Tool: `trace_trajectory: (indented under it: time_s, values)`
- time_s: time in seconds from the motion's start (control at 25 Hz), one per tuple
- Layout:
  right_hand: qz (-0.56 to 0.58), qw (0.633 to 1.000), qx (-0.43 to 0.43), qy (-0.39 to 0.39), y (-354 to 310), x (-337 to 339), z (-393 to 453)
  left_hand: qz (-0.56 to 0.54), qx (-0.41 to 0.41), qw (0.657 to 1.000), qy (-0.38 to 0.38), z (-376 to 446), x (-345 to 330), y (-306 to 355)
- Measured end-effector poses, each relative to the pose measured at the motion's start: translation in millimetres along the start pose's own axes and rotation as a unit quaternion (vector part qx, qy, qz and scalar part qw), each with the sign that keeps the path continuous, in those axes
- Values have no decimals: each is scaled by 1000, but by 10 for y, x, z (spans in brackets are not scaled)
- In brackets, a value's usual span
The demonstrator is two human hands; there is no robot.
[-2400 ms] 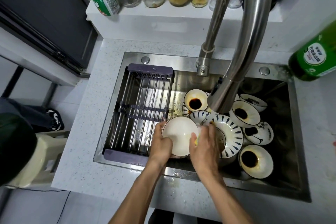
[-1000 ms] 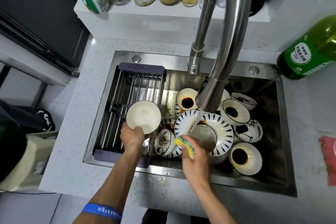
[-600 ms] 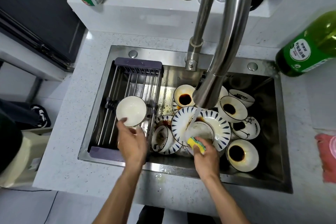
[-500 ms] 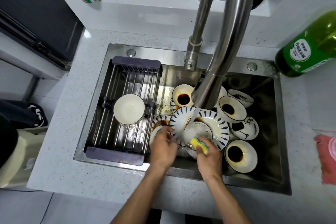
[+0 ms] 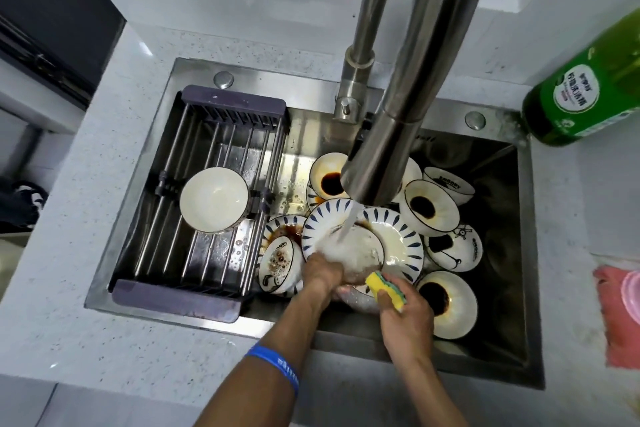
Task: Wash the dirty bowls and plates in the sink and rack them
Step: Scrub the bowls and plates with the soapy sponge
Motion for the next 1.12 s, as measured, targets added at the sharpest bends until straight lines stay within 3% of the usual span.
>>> trace_trajectory:
  time_s: [0.16,0.4,0.64,0.88,1.0,1.12]
  values:
    - [25,1000,-3,-11,-52,-2,-59,-44,12,999,-3,-153,-55,32]
    - [46,999,2,6,32,47,-53,-87,-34,996,11,-265,-108,150]
    - [68,998,-14,2,-48,-4,-158,92,-163,982,16,-549,140,525]
    - [36,999,-6,-1,-49,-82,-132,64,-171,982,-50,-606,164,583]
    - [50,999,-14,-5,-45,-103,-136,82,-259,961,-61,-780,177,758]
    - [59,998,-7,-4,-87,-147,-164,233,-371,899,18,-996,281,955]
Point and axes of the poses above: each hand's wrist, its own z-axis towards the middle knuckle, its own x-axis out of the back of the hand, y = z × x, the point moved 10 cm from there along z, towards the middle knuckle, and after that the axes turned 9 degrees about -z, right-handed, at the moved point
